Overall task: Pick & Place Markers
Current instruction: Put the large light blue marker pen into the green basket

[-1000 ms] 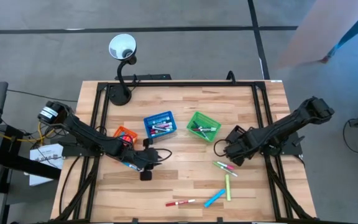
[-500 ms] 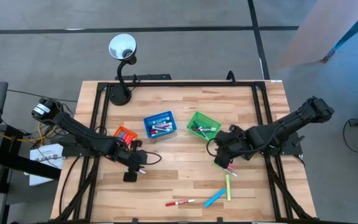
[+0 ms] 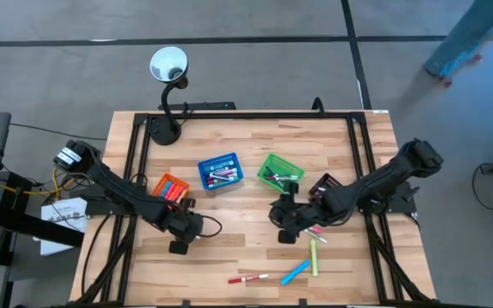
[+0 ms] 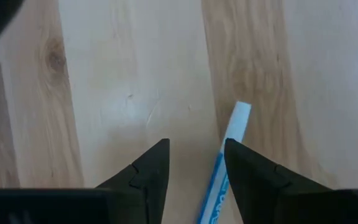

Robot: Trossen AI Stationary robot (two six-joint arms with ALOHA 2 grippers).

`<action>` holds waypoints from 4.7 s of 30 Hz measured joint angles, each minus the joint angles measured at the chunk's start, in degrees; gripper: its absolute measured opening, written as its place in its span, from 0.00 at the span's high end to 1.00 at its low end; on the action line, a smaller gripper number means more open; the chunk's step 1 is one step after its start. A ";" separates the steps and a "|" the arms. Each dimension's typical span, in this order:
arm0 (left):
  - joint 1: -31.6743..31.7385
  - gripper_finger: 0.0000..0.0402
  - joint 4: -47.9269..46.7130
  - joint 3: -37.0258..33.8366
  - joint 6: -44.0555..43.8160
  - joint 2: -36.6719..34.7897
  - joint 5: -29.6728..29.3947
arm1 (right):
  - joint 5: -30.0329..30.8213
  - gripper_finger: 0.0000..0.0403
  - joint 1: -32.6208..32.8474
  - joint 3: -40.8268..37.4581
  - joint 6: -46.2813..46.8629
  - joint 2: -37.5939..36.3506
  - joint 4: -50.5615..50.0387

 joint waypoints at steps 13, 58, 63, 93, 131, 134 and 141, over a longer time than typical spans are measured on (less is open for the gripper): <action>-0.23 0.62 -0.13 0.06 -1.15 -4.20 0.14 | -1.71 0.60 -3.51 0.00 -0.70 2.03 0.57; -3.80 0.94 24.51 -1.05 -0.08 -0.10 -24.99 | -6.23 0.63 -7.29 -0.04 -3.59 2.15 15.02; 1.33 0.92 24.89 -1.09 4.29 -0.10 -28.07 | -6.23 0.64 -7.50 -0.04 -3.66 2.15 15.29; 7.34 0.92 42.92 -1.00 19.59 -0.20 -23.94 | -12.23 0.68 -10.27 -0.13 -15.56 11.42 34.44; 7.52 0.90 41.74 -1.00 19.13 -0.27 -23.49 | -15.30 0.88 -11.59 -0.04 -15.52 13.08 37.94; 7.50 0.90 41.66 -1.00 19.16 -0.29 -23.47 | -15.60 0.87 -11.57 -0.04 -14.14 13.08 39.81; 7.52 0.89 41.48 -1.00 19.05 -0.29 -23.50 | -15.39 0.94 -11.59 -0.02 -14.16 13.08 39.54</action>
